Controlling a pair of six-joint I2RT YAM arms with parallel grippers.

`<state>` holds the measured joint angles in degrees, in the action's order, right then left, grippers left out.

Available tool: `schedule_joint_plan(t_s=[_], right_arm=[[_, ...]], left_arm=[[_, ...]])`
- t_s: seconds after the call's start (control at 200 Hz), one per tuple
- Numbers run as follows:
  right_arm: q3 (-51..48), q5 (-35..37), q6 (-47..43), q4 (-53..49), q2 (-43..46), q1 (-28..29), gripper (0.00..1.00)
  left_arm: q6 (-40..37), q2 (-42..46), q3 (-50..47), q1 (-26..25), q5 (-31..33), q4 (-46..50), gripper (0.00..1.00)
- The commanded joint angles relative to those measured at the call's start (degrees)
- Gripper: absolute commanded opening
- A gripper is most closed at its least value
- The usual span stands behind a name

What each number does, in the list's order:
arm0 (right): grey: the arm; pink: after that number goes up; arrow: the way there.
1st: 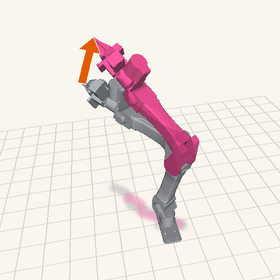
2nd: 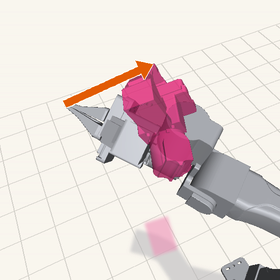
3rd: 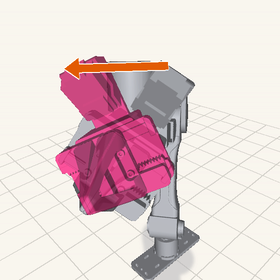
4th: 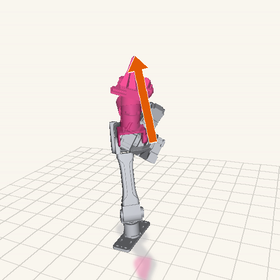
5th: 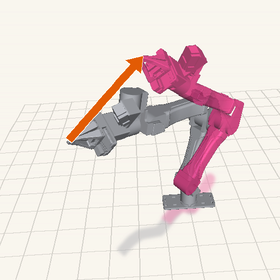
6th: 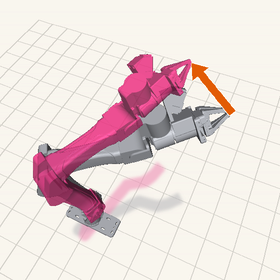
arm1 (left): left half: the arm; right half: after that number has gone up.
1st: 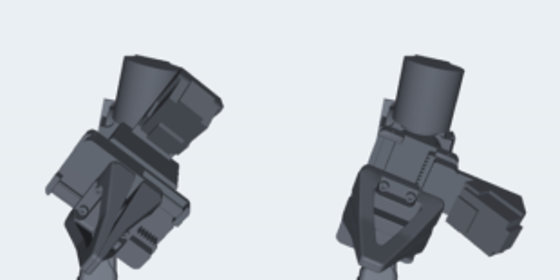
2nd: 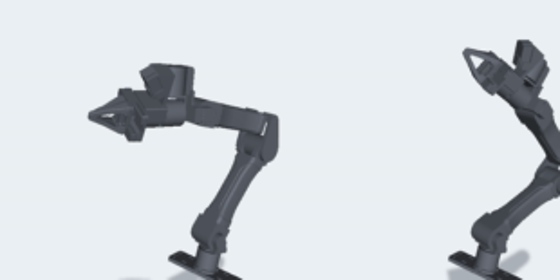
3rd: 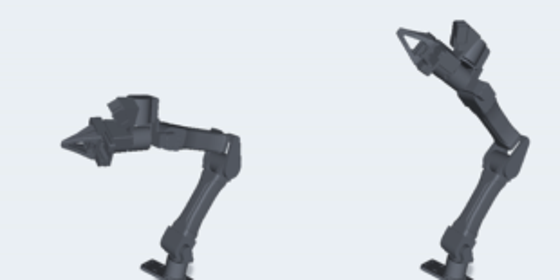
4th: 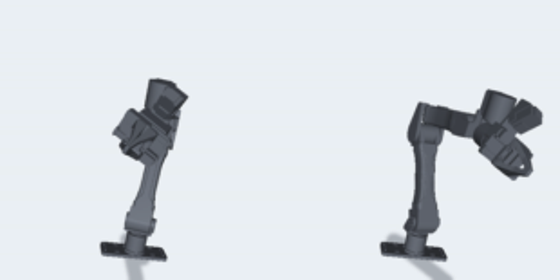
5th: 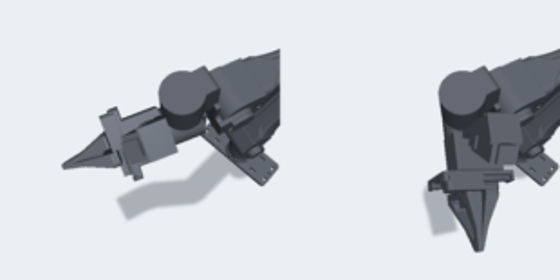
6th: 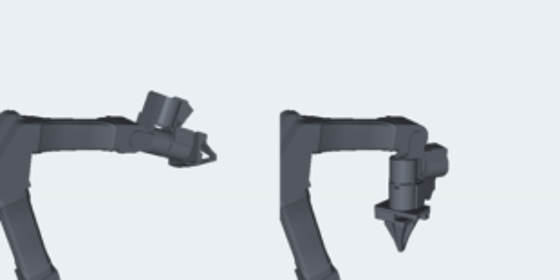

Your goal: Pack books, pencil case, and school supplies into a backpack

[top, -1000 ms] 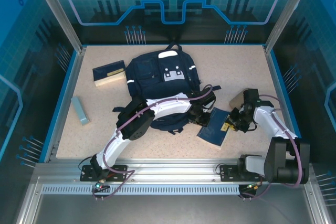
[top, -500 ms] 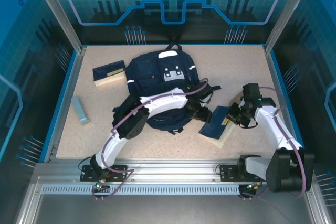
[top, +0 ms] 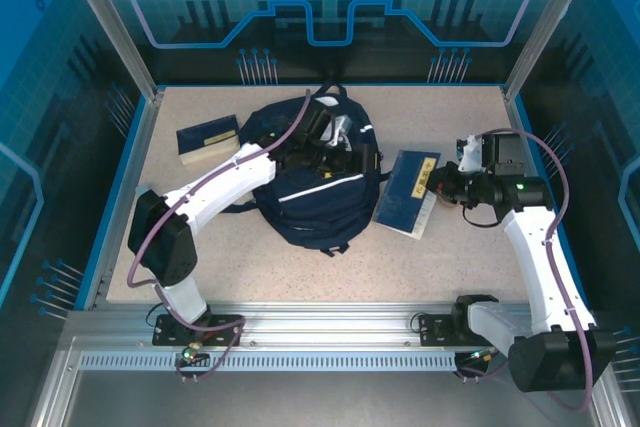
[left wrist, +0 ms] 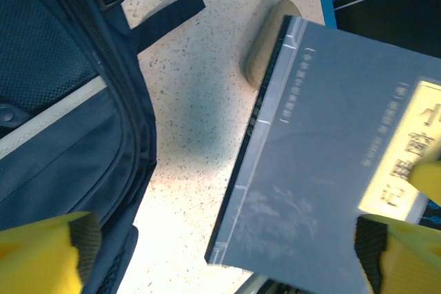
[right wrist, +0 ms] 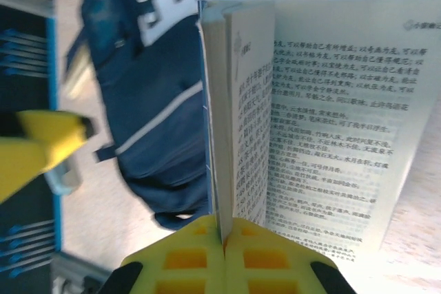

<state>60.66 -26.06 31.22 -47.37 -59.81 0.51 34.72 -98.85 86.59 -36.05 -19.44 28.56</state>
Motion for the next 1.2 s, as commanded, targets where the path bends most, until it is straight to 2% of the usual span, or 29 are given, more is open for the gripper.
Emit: schedule_joint_plan(t_s=[0.0, 0.205, 0.415, 0.655, 0.77, 0.85, 0.97, 1.091, 1.196], right_arm=[[2.01, -13.81, 0.4, 6.86, -0.62, 1.81, 0.0], [2.35, -25.11, 3.31, 15.2, -4.0, 4.83, 0.0], [1.66, -27.45, 4.98, 18.16, -6.8, 6.07, 0.0], [0.92, -27.29, 6.54, 20.03, -7.51, 6.09, 0.0], [0.99, -24.52, 4.76, 18.14, -8.33, 5.95, 0.0], [0.87, -23.51, 3.99, 17.26, -9.32, 5.86, 0.21], [0.04, -18.41, 4.25, 16.63, -8.97, 5.92, 0.5], [-2.8, -15.63, 10.59, 21.93, -7.32, 6.01, 0.73], [-6.68, -15.36, 19.81, 30.34, -6.21, 6.64, 0.86]], left_arm=[[3.73, 3.61, -5.0, 2.23, -5.79, -6.68, 0.99], [7.78, 5.75, -9.86, 4.19, -11.63, -13.49, 0.97], [10.01, 6.34, -11.13, 4.17, -15.55, -17.74, 0.83], [12.31, 6.8, -13.21, 4.26, -18.85, -22.61, 0.54], [12.07, 8.07, -14.82, 5.09, -17.2, -23.87, 0.35], [13.19, 9.35, -16.71, 6.08, -16.1, -26.16, 0.17], [14.13, 12.3, -18.97, 7.49, -12.83, -27.34, 0.07], [14.8, 16.06, -20.41, 8.95, -8.31, -27.13, 0.03], [16.44, 19.01, -20.89, 10.49, -3.48, -27.09, 0.03]])
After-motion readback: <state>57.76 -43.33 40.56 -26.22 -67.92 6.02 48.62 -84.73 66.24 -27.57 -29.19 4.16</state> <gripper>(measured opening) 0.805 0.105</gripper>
